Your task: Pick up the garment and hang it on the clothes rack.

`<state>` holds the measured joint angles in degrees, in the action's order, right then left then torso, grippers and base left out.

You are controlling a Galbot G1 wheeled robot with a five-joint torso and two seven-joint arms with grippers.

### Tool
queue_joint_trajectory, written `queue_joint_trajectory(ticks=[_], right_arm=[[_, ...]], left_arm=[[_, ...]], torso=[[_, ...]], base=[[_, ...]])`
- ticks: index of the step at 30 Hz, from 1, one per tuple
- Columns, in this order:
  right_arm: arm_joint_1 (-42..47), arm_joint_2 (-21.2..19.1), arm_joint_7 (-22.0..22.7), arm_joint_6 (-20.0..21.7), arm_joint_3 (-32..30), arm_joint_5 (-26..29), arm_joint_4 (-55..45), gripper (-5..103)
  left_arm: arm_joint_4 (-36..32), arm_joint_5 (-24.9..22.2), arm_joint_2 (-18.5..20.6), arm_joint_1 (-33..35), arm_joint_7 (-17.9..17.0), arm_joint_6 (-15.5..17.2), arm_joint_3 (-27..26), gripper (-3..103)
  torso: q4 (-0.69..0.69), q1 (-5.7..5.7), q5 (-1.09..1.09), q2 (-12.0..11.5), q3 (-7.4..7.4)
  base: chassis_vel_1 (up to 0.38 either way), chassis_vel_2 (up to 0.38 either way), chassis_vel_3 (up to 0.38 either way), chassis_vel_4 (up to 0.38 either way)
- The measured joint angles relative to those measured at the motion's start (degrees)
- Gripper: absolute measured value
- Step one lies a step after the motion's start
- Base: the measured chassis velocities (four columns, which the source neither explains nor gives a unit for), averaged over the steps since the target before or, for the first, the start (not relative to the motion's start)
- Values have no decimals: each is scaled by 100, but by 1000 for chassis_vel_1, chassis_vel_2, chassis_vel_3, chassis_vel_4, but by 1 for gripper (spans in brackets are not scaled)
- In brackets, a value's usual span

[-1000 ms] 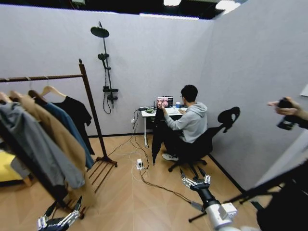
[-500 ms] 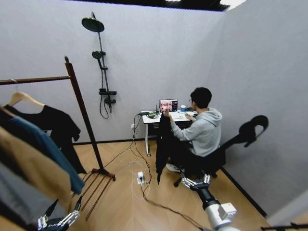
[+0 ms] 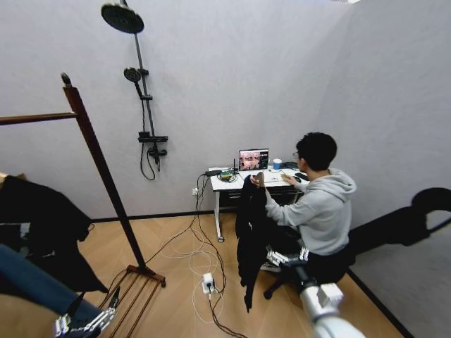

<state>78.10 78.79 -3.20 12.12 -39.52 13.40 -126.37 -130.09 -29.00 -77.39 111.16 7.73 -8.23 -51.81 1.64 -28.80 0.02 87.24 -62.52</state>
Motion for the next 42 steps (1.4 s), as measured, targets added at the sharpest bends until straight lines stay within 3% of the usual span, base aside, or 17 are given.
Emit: queue_joint_trajectory(ticks=[6, 8, 13, 18, 30, 32, 34, 37, 42], right_arm=[[-1231, -635, 163, 278, 42, 971, 656, 100], [-1963, -1099, 151, 317, 209, 1441, 1280, 100], [-2723, -1571, 159, 335, 466, 1850, 1951, 100], [-4048, -2092, 105, 341, 1037, 2335, 2912, 100], [-5229, -2352, 16, 1168, 1691, 3845, 3824, 100], [-5265, -2346, 287, 1296, 1779, 4048, 3816, 103], [-5265, -2322, 507, 1391, 1801, 4107, 3800, 99], [-5237, -2235, 1217, 1639, 1818, 4424, 3757, 94], [-5267, -2227, 1474, 1660, 1871, 4519, 3790, 101]], left_arm=[[0, 0, 0, 1, 0, 0, 0, 100], [0, 0, -1, 2, -1, 0, -1, 100], [0, 0, -1, 1, -1, 0, -1, 100], [0, 0, 0, 0, 1, 0, 0, 100], [0, 0, 0, 1, 1, 0, 0, 100], [0, 0, 0, 0, 1, 0, 0, 100], [0, 0, -1, 0, 1, 0, 0, 100], [0, 0, -1, 0, 1, 0, 0, 100], [0, 0, -1, 1, 0, 0, 0, 100]], torso=[[2, 10, 0, 5, 3], [0, 10, -2, 5, 3], [1, 2, 1, 2, -1], [-1, 0, -3, 1, -1], [0, 2, -3, 2, 0], [0, 2, -3, 2, 1], [1, 2, -2, 2, 0], [1, 2, -2, 2, 1], [3, 3, 0, 2, 1]], base=[[62, -78, -64, 54], [29, -9, -14, 40], [0, 0, 0, 0], [0, 0, 0, 0], [0, 0, 0, 0], [0, 0, 0, 0], [0, 0, 0, 0], [0, 0, 0, 0], [0, 0, 0, 0]])
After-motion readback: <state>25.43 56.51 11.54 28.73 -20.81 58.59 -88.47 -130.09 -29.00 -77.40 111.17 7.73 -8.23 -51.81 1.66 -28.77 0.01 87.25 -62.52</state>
